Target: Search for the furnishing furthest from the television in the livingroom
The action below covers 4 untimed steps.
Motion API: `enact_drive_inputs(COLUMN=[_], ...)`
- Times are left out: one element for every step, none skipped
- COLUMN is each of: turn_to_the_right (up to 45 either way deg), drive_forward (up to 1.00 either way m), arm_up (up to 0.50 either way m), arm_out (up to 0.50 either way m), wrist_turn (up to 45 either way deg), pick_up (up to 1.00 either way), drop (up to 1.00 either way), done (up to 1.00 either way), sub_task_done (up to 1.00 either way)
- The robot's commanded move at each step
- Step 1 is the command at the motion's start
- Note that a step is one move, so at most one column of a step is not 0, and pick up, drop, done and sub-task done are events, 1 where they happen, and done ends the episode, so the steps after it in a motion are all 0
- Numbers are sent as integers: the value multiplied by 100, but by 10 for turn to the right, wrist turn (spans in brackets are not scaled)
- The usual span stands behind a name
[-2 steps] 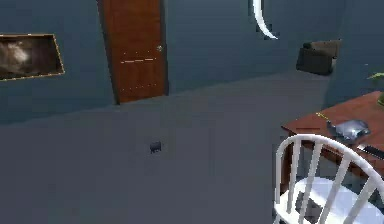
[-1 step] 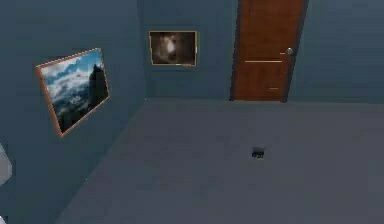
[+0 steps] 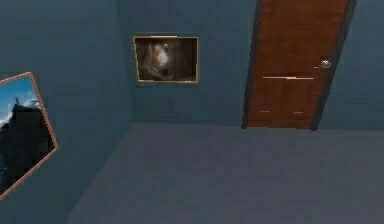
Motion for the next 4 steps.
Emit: enact_drive_inputs(turn_to_the_right=[0,0,450,240], drive_forward=[100,25,0,0], arm_up=[0,0,0,0], arm_out=[0,0,0,0], wrist_turn=[0,0,0,0], pick_up=[0,0,0,0], drop=[0,0,0,0], done=[0,0,0,0], sub_task_done=[0,0,0,0])
